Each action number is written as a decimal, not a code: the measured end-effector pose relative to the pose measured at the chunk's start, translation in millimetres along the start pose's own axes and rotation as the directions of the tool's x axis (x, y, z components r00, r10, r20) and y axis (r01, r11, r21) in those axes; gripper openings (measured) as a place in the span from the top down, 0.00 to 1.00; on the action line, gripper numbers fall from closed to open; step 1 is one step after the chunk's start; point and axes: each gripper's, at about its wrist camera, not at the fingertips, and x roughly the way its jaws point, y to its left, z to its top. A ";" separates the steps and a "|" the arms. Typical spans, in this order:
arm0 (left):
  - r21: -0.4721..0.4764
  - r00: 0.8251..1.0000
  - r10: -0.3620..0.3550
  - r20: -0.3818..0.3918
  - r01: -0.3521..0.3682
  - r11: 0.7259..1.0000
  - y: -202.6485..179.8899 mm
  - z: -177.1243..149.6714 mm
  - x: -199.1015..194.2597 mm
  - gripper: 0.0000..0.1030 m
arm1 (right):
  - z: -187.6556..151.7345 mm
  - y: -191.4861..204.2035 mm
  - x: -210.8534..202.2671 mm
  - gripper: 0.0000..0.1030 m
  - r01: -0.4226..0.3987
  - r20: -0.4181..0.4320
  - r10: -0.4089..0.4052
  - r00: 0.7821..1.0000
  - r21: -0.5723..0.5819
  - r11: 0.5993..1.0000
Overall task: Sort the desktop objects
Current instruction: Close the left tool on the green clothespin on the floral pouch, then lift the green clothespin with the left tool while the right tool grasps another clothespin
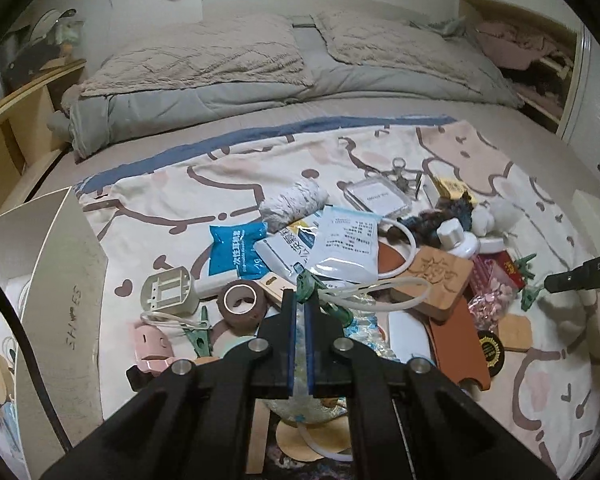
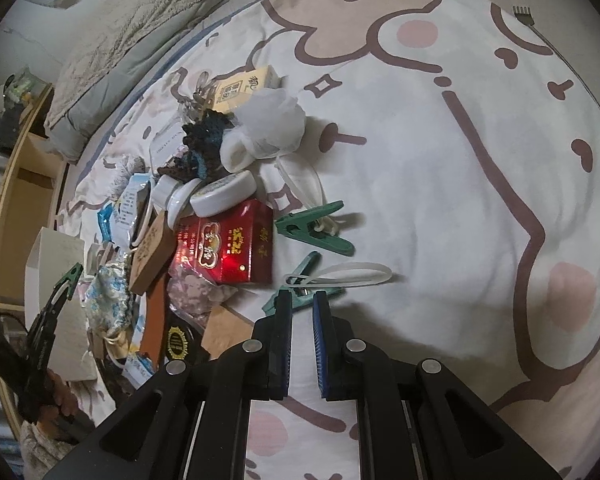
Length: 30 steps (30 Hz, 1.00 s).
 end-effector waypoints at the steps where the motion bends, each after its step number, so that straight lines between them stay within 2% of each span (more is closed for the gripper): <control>1: -0.003 1.000 -0.003 0.004 0.003 1.000 0.7 0.3 -1.7 0.96 | 0.5 -0.1 -0.6 0.89 -0.004 0.002 0.004 1.000 0.005 1.000; 5: -0.013 0.999 -0.040 0.017 0.041 0.999 1.9 0.1 -10.8 0.96 | 2.8 -2.2 -0.2 0.89 -0.036 -0.001 0.036 0.999 0.028 0.999; 10: 0.004 0.993 -0.113 0.024 0.113 0.994 -4.2 -2.0 -24.3 0.96 | 3.0 -3.9 1.2 0.89 -0.024 0.007 0.024 1.000 0.053 0.998; 18: 0.061 0.971 -0.238 -0.002 0.237 0.969 -23.7 -13.2 -41.9 0.96 | 1.8 -7.3 5.2 0.89 -0.002 -0.002 0.002 1.000 0.070 0.998; 19: 0.072 0.970 -0.244 -0.004 0.244 0.967 -25.6 -15.2 -43.5 0.96 | 1.6 -8.5 5.8 0.85 -0.005 -0.006 0.006 1.000 0.080 0.997; 21: 0.100 0.964 -0.264 -0.012 0.264 0.959 -31.1 -20.1 -47.2 0.96 | 1.2 -10.3 6.4 0.59 -0.012 -0.008 0.013 1.000 0.098 0.995; 22: 0.111 0.962 -0.272 -0.016 0.272 0.956 -33.1 -22.0 -48.1 0.96 | 0.5 -10.6 6.8 0.40 -0.017 -0.014 0.019 1.000 0.104 0.994; 30: 0.204 0.941 -0.331 -0.070 0.339 0.919 -51.4 -45.4 -54.9 0.96 | -1.6 -12.1 13.2 0.39 0.002 -0.028 0.002 1.000 0.165 0.986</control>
